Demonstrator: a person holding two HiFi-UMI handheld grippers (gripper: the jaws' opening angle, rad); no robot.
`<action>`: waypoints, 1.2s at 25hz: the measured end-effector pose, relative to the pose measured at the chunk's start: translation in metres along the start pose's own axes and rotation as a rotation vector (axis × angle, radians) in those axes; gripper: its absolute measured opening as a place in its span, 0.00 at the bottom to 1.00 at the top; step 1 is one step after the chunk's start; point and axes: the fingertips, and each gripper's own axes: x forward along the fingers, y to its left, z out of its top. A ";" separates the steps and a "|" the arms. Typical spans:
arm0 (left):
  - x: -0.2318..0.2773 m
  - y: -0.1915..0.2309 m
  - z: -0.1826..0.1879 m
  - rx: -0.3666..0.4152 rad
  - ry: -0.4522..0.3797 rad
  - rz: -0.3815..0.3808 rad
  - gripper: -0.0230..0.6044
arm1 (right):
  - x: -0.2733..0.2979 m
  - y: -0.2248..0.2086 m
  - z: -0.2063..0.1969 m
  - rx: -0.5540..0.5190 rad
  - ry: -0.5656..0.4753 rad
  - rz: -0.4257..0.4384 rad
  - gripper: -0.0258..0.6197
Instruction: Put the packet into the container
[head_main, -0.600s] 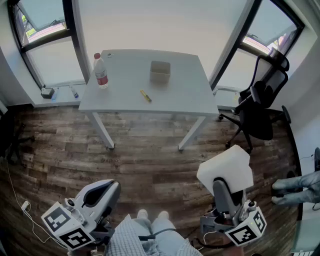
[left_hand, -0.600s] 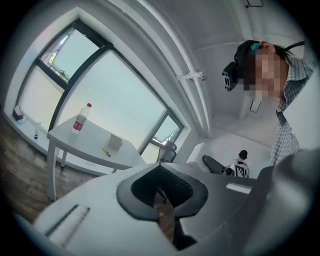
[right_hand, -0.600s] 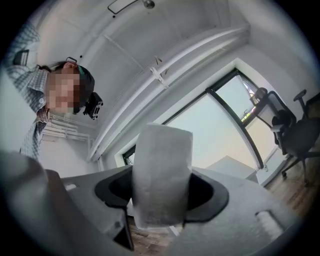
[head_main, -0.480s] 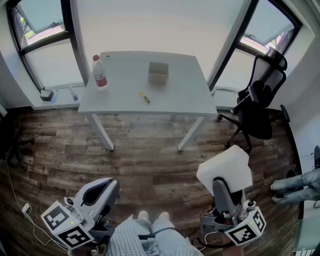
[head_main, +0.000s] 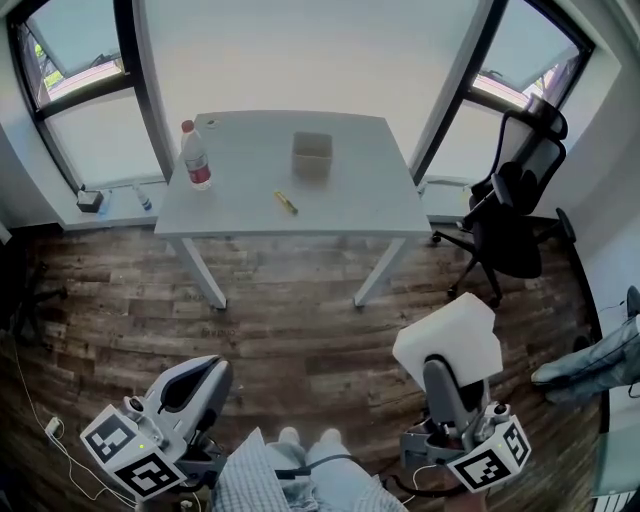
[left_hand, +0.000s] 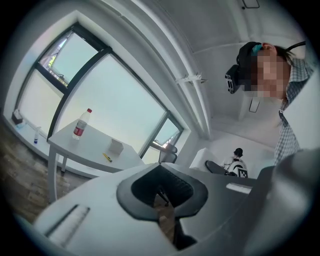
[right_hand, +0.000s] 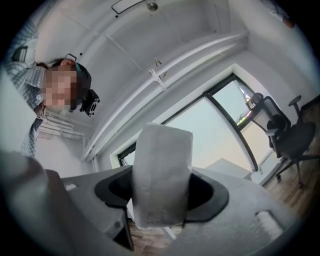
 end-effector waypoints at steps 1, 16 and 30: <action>0.000 0.002 0.001 -0.005 -0.002 -0.001 0.04 | 0.002 0.001 -0.001 -0.004 0.000 -0.007 0.48; -0.021 0.010 0.008 0.020 -0.028 -0.011 0.04 | 0.000 0.004 -0.005 0.091 -0.042 -0.051 0.48; -0.030 0.005 0.009 0.026 -0.048 -0.023 0.04 | -0.004 0.005 -0.013 0.143 -0.026 -0.040 0.48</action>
